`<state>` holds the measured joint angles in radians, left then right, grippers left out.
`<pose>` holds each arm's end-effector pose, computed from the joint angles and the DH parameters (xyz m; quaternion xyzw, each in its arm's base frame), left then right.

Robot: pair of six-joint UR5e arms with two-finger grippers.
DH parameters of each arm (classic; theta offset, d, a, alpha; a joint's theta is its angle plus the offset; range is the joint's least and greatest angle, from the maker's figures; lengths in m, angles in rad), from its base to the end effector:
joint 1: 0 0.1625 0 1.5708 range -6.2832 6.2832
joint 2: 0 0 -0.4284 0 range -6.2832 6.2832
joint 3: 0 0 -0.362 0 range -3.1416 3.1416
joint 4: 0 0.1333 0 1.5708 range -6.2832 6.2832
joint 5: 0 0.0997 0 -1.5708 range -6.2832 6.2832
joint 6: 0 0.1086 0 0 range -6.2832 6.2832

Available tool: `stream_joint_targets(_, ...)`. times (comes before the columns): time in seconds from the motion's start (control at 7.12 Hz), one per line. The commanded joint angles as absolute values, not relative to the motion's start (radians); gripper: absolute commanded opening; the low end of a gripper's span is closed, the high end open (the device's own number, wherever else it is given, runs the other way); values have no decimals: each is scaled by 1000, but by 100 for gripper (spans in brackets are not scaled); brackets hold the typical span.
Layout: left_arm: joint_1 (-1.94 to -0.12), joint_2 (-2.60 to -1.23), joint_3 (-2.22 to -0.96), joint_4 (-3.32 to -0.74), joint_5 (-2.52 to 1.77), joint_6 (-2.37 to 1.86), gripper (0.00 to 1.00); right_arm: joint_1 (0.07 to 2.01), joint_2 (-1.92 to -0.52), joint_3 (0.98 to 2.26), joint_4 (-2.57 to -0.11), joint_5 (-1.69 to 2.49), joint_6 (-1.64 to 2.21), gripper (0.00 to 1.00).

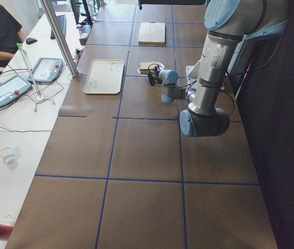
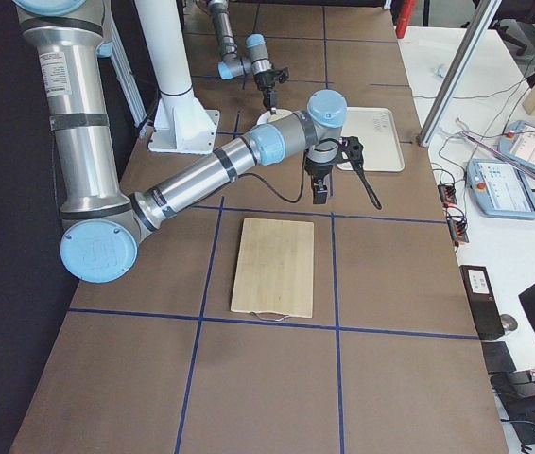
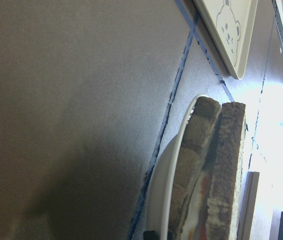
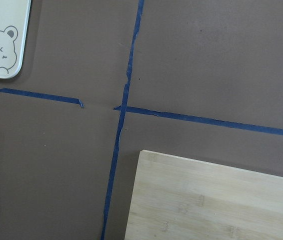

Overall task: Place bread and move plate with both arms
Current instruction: 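Slide the plate with the left gripper onto the white bear tray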

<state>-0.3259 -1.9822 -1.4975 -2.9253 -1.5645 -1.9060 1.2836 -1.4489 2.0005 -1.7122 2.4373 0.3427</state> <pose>0.5336 -0.3217 0.3229 -0.0014 0.7488 -0.2173 0.6261 -0.0875 -0.4745 0.4227 0.0484 -0.4481 -0.0608 0.8906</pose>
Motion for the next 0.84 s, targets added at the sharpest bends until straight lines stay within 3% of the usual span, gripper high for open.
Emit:
stream_joint_targets(0.0,-336,-2000,-1502,-2928,-1528,-2025,0,1290,-1466,2000,-1712,2430,348,100)
stream_joint_targets(0.42,-453,-2089,-1480,-2842,-1440,-2172,0,1359,-1499,1996,-1709,2419,356,100)
stream_joint_targets(0.7,-547,-2208,-1348,-2726,-1442,-2210,0,1364,-1503,1993,-1709,2416,365,100)
